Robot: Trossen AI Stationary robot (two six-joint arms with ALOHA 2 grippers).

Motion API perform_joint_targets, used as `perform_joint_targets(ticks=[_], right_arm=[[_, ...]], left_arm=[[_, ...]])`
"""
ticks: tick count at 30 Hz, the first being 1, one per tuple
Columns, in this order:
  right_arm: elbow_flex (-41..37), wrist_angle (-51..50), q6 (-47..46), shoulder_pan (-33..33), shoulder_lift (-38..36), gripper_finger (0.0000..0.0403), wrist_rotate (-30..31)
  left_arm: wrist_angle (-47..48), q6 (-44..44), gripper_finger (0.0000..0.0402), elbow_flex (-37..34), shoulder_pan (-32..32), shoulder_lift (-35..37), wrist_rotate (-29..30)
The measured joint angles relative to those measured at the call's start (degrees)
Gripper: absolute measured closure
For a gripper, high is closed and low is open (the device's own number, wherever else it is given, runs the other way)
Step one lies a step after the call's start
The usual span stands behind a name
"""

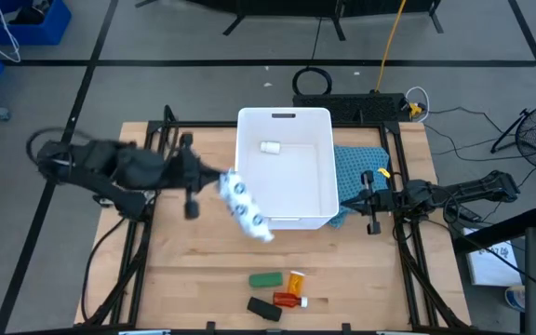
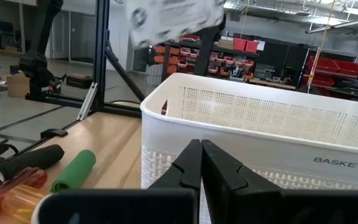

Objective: Pick & place medical supplies in basket/bin
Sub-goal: Put the mailer bag into the white bin

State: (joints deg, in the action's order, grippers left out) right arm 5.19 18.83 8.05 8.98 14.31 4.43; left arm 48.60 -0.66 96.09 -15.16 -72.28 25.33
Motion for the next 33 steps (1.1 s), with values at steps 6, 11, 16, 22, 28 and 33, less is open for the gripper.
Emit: perform_joint_targets(ticks=[6, 11, 16, 22, 28, 33], right_arm=[[0.00, -0.12, 0.34, -0.01, 0.00, 0.0403, 0.00], [0.00, -0.80, 0.63, 0.01, 0.00, 0.0403, 0.00], [0.00, -1.01, 0.68, 0.00, 0.00, 0.0403, 0.00], [0.00, -1.11, 0.72, 0.01, 0.00, 0.0403, 0.00], [0.00, -1.14, 0.48, 0.01, 0.00, 0.0403, -0.04], [0.00, -1.14, 0.21, 0.00, 0.00, 0.0403, -0.07]], left_arm=[[1.88, 4.08, 0.0401, 9.61, 11.03, -8.48, -5.27], [1.93, 4.67, 0.0401, 9.72, 16.89, -15.13, -7.29], [1.92, 2.39, 0.0401, 8.59, 20.08, -21.74, -6.95], [1.49, -0.50, 0.0401, 8.59, 20.62, -28.29, -6.83], [0.66, -0.52, 0.0401, 7.29, 20.29, -33.23, -7.44], [-3.78, -1.65, 0.0402, 2.05, 20.44, -33.50, -10.33]])
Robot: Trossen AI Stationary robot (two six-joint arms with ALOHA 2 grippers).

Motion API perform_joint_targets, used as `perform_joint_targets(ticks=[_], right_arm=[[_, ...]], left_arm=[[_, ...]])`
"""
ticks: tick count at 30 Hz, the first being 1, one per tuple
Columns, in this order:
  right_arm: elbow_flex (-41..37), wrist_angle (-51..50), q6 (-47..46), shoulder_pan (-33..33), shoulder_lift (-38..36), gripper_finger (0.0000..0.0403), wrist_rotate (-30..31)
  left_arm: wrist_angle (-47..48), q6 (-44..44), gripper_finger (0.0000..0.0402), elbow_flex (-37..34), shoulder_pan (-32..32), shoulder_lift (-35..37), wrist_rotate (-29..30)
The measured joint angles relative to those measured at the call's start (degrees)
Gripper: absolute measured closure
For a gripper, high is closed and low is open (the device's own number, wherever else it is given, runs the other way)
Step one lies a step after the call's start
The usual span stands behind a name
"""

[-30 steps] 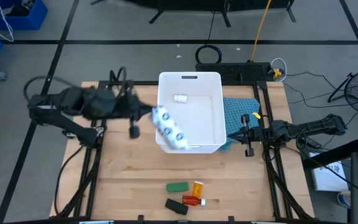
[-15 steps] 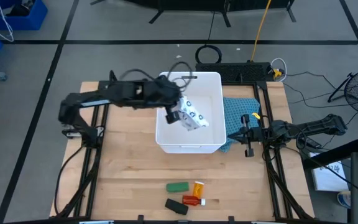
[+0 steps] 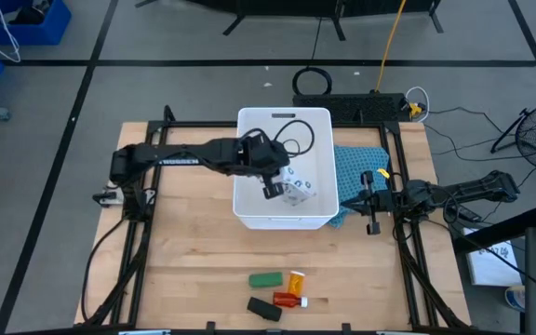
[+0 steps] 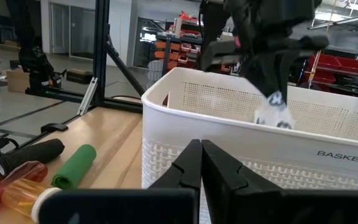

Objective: Pick & place medical supplies in basket/bin
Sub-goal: Put the mailer bag into the white bin

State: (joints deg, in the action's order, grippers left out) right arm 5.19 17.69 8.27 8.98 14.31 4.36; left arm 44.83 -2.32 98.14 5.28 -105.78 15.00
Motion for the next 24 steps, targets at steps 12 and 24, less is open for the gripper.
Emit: perform_joint_targets(ticks=[12, 24], right_arm=[[0.00, 0.54, 0.56, 0.01, 0.01, 0.0403, 0.03], [0.00, 0.76, 1.65, -0.01, 0.02, 0.0403, 0.05]], left_arm=[[-6.58, -8.13, 0.0401, -13.44, 0.92, 0.59, -2.12], [-8.62, 6.57, 0.0324, -17.68, 0.49, 0.58, -2.89]])
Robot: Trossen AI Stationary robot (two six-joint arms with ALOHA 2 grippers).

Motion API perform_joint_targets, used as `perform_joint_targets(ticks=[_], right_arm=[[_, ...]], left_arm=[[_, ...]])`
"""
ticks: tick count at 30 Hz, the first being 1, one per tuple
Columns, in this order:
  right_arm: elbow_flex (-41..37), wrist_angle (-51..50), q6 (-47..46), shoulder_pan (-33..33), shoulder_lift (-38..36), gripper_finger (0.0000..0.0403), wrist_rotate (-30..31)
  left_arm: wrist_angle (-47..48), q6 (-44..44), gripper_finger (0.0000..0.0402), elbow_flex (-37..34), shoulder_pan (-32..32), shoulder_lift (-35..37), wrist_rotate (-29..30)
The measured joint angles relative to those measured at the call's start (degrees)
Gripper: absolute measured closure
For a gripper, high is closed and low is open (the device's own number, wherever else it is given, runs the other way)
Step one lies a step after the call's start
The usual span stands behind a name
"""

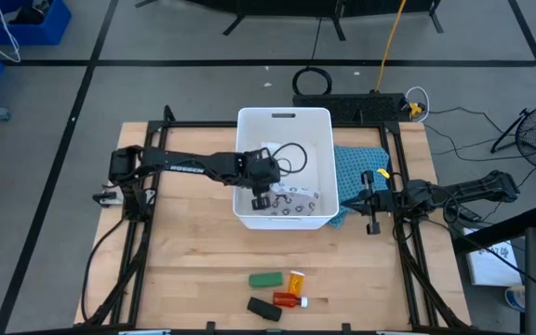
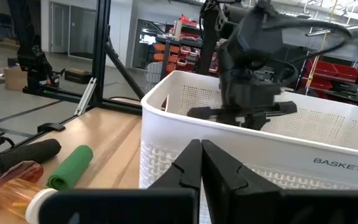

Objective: Pick & place medical supplies in basket/bin
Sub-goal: Put the mailer bag into the white bin, then put the orange pill bottle into the white bin

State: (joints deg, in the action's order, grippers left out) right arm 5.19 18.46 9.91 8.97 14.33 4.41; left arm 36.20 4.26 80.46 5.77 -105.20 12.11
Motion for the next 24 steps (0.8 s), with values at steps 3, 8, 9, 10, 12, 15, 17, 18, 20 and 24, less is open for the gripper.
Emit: perform_joint_targets(ticks=[3, 8, 9, 10, 12, 15, 17, 18, 20, 24], right_arm=[[0.00, 0.00, 0.26, 0.01, 0.00, 0.0403, 0.02], [0.00, 0.00, 0.29, 0.00, 0.00, 0.0403, 0.02], [0.00, 0.00, 0.29, 0.02, 0.00, 0.0403, 0.02], [0.00, 0.00, 0.29, 0.01, 0.00, 0.0403, 0.02], [0.00, -0.01, 0.29, 0.02, 0.00, 0.0403, 0.02], [0.00, -0.46, 0.26, 0.01, -0.01, 0.0403, 0.02], [0.00, -1.43, 0.26, 0.00, -0.02, 0.0403, 0.02], [0.00, -1.83, 0.26, 0.00, -0.02, 0.0403, 0.02], [0.00, -2.17, 0.26, 0.01, -0.02, 0.0403, 0.04], [0.00, -2.44, 0.44, 0.00, -0.02, 0.0403, 0.04]], left_arm=[[0.07, 3.89, 0.0276, 1.70, -0.82, -0.01, 2.08], [1.70, 10.41, 0.0210, 8.00, -2.30, -0.01, 9.16], [2.71, 11.35, 0.0201, 9.95, -2.58, -0.01, 10.53], [4.16, 12.19, 0.0192, 12.04, -2.82, -0.01, 11.84], [8.14, 13.13, 0.0180, 16.72, -3.19, -0.01, 13.21], [19.28, 14.03, 0.0179, 24.17, -3.73, 0.80, 11.42], [27.34, 15.04, 0.0191, 28.03, -4.67, 2.28, 9.01], [31.38, 15.17, 0.0202, 29.34, -5.35, 3.73, 8.33], [38.94, 14.00, 0.0230, 29.89, -6.42, 6.95, 8.09], [45.80, 8.82, 0.0311, 25.95, -7.88, 16.00, 9.86]])
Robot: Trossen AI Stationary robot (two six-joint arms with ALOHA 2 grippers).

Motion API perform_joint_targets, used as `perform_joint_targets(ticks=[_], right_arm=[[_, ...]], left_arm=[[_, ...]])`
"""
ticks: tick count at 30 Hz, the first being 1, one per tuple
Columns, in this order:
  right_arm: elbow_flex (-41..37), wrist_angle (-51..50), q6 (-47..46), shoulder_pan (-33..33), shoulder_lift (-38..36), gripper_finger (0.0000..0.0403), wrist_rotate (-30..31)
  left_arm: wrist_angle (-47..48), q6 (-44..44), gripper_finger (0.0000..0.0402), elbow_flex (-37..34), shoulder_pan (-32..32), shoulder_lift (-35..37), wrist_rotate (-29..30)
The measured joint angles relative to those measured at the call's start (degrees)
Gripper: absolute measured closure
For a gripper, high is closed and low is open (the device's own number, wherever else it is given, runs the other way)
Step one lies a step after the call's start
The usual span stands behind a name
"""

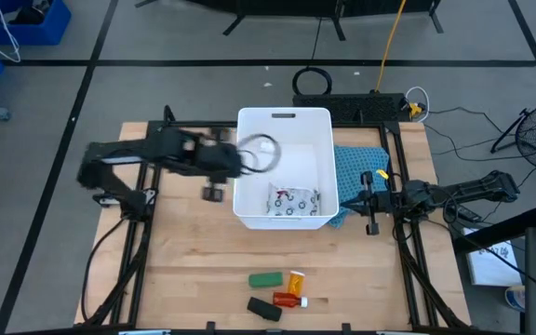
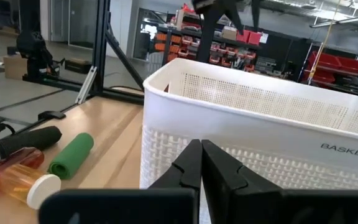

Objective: Pick & place medical supplies in basket/bin
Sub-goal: Put the orange pill bottle into the white bin

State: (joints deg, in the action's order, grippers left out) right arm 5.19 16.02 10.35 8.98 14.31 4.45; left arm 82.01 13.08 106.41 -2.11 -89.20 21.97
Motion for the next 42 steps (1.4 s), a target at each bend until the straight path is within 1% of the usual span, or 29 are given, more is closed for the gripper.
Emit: perform_joint_targets(ticks=[2, 3, 4, 8, 10, 12, 14, 16, 18, 20, 24, 26, 28, 33, 40, 42], right_arm=[[0.00, 0.07, -0.01, 0.02, 0.00, 0.0403, 0.00], [0.00, 0.20, -0.08, -0.01, 0.00, 0.0403, 0.00], [0.00, 0.45, -0.28, -0.01, 0.00, 0.0403, 0.00], [0.00, 1.76, -0.61, 0.00, 0.07, 0.0403, 0.00], [0.00, 2.89, -0.63, 0.00, 0.11, 0.0403, -0.02], [0.00, 3.42, -0.68, 0.00, 0.09, 0.0403, -0.04], [-0.15, 3.82, -1.06, 0.02, 0.11, 0.0403, -0.05], [-1.22, 5.82, -1.04, 0.01, 0.10, 0.0403, -0.04], [-2.34, 9.22, -0.58, 0.01, 0.19, 0.0403, -0.06], [-2.92, 10.56, -0.56, 0.02, 0.04, 0.0403, -0.09], [-2.99, 10.26, -0.68, 0.01, 0.20, 0.0403, -0.13], [-3.03, 10.46, -0.67, 0.02, 0.25, 0.0403, -0.18], [-3.06, 10.21, -0.68, 0.02, 0.85, 0.0403, -0.20], [-3.14, 10.28, -0.70, 0.02, 3.08, 0.0403, -0.22], [-3.21, 10.73, -1.25, 0.02, 5.72, 0.0403, -0.21], [-3.21, 10.77, -1.19, 0.02, 6.37, 0.0403, -0.16]], left_arm=[[-1.72, -1.84, 0.0360, -4.79, -0.73, 6.45, -0.37], [-3.87, -2.28, 0.0379, -8.13, -1.10, 10.11, -1.64], [-6.95, -2.38, 0.0390, -11.94, -1.31, 13.83, -3.44], [-27.62, -0.77, 0.0387, -30.60, -1.96, 30.14, -11.85], [-39.55, -0.96, 0.0392, -40.69, -2.19, 38.20, -15.78], [-51.89, -4.33, 0.0398, -50.50, -2.55, 45.26, -16.59], [-61.40, -9.51, 0.0397, -59.40, -3.01, 51.42, -15.55], [-67.15, -12.22, 0.0398, -66.98, -3.39, 56.06, -15.58], [-71.50, -12.07, 0.0398, -73.52, -4.19, 60.04, -16.40], [-76.17, -10.72, 0.0399, -79.91, -5.20, 63.62, -16.40], [-86.55, -10.02, 0.0399, -90.37, -5.97, 67.51, -15.67], [-90.90, -10.47, 0.0400, -93.48, -5.97, 67.63, -14.83], [-92.51, -10.27, 0.0400, -94.53, -5.97, 67.41, -14.84], [-93.52, -4.98, 0.0400, -97.36, -6.01, 67.51, -15.75], [-102.77, -6.57, 0.0401, -104.70, -6.03, 67.48, -14.45], [-103.38, -5.66, 0.0401, -105.79, -5.90, 67.52, -13.85]])
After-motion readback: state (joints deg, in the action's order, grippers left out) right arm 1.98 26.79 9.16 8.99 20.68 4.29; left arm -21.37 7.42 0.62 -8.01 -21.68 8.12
